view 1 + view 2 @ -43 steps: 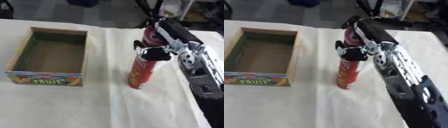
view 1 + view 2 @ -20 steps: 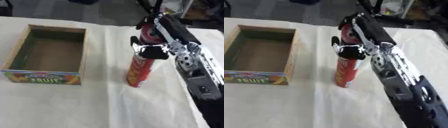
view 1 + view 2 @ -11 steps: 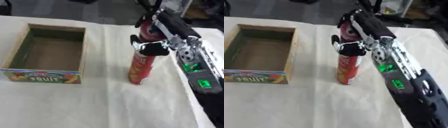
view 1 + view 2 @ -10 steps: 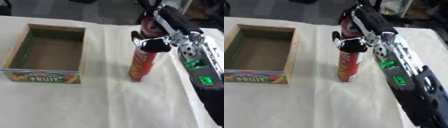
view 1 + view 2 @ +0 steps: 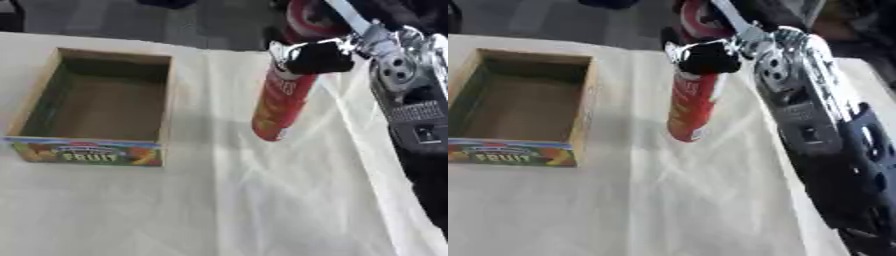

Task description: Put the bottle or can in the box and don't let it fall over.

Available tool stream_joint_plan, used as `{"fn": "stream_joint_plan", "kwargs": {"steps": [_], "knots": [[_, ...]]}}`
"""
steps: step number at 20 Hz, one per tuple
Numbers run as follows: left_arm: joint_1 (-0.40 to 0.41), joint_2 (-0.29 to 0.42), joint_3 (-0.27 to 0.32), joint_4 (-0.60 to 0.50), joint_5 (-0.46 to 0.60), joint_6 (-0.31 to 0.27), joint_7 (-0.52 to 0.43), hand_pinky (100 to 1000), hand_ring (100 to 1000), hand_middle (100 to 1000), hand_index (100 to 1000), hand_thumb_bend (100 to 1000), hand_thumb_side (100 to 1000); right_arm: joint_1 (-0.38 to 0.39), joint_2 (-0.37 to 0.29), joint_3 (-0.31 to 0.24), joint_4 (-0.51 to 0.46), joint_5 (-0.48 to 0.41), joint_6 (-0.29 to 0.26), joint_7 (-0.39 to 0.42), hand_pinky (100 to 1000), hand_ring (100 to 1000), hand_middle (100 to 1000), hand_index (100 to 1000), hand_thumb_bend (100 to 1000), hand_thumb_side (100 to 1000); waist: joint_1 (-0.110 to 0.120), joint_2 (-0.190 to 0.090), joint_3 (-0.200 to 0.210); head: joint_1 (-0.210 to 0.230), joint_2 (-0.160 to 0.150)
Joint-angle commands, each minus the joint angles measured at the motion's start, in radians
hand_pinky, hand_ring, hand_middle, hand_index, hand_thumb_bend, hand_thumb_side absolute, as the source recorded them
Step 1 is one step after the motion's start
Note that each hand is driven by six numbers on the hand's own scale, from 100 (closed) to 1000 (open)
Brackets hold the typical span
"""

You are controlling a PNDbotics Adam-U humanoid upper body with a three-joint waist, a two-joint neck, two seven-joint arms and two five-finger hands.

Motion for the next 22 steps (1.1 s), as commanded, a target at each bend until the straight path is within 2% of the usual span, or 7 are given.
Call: {"fn": "stream_joint_plan", "kwargs": {"steps": [1, 4, 7, 10, 16, 22], "knots": [[-0.011, 0.011, -0.004, -0.017, 0.004, 0.0, -0.006, 806, 1000, 1000, 893, 171, 716, -0.061, -0.009, -0.014, -0.006, -0.034, 0.012, -0.014, 223, 461, 521, 475, 100, 100, 0.003, -0.03, 0.008, -0.011, 0.007], [-0.014, 0.01, -0.008, -0.017, 0.003, 0.002, -0.01, 806, 1000, 1000, 893, 172, 717, -0.116, 0.002, -0.006, -0.006, -0.051, 0.02, -0.004, 223, 462, 522, 475, 100, 100, 0.001, -0.03, 0.019, -0.019, 0.01], [-0.014, 0.01, -0.009, -0.017, 0.003, 0.002, -0.012, 801, 1000, 1000, 894, 175, 719, -0.132, 0.006, -0.003, -0.006, -0.054, 0.027, 0.006, 221, 462, 524, 474, 100, 100, 0.0, -0.03, 0.022, -0.021, 0.011], [-0.026, 0.002, -0.026, -0.018, 0.004, 0.008, -0.025, 802, 1000, 1000, 895, 179, 720, -0.177, 0.049, 0.015, -0.006, -0.07, 0.015, -0.008, 219, 461, 524, 474, 100, 100, -0.014, -0.037, 0.065, -0.057, 0.019], [-0.047, -0.001, -0.034, -0.021, 0.005, 0.017, -0.036, 803, 1000, 1000, 895, 182, 723, -0.297, 0.096, 0.056, -0.006, -0.035, 0.076, 0.036, 221, 464, 525, 472, 100, 100, -0.042, -0.03, 0.121, -0.09, 0.014], [-0.069, -0.011, -0.047, -0.024, 0.007, 0.024, -0.048, 803, 1000, 1000, 895, 186, 727, -0.364, 0.141, 0.097, -0.006, -0.004, 0.107, 0.075, 220, 467, 528, 472, 100, 100, -0.063, -0.018, 0.171, -0.122, 0.013]]}}
